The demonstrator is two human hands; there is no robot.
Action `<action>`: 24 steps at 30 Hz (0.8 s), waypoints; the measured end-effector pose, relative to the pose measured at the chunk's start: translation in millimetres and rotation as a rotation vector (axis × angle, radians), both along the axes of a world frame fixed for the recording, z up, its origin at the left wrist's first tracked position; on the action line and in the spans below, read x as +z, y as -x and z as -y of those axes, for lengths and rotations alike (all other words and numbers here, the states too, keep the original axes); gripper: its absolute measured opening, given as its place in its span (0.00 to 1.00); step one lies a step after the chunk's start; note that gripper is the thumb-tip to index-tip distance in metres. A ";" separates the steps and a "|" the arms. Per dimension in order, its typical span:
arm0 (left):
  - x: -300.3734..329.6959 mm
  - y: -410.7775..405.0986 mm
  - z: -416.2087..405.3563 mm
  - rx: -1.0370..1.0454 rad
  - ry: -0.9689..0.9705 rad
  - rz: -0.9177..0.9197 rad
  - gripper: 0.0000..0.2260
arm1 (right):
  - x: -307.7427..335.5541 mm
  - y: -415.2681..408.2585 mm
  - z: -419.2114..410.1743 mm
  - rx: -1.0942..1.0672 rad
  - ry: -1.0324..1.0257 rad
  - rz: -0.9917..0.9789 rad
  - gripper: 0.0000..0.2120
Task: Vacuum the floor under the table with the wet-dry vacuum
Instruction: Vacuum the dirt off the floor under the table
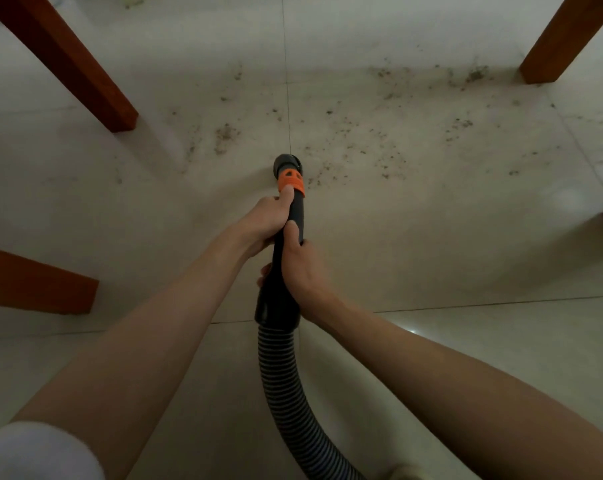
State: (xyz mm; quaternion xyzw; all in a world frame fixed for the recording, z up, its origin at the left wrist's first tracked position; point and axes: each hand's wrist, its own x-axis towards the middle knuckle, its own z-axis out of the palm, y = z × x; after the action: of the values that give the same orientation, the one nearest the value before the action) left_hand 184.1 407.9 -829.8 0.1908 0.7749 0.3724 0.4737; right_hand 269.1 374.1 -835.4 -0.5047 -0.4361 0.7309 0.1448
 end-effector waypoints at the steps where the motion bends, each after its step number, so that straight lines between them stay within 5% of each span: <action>1: -0.1 1.8 -1.9 0.001 0.005 0.004 0.19 | -0.8 1.6 -2.1 0.010 0.000 0.002 0.22; 19: -5.4 24.2 -14.1 0.077 0.071 -0.062 0.26 | -1.8 9.9 -26.9 0.130 0.041 -0.047 0.26; 24: -10.1 15.8 0.7 0.071 0.012 0.021 0.17 | 2.0 4.4 -6.2 0.059 0.075 -0.041 0.23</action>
State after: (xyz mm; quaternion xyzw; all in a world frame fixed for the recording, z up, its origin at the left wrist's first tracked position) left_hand 168.3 407.1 -839.9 0.1563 0.7785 0.3863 0.4694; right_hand 264.8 380.3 -833.4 -0.4815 -0.4200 0.7608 0.1134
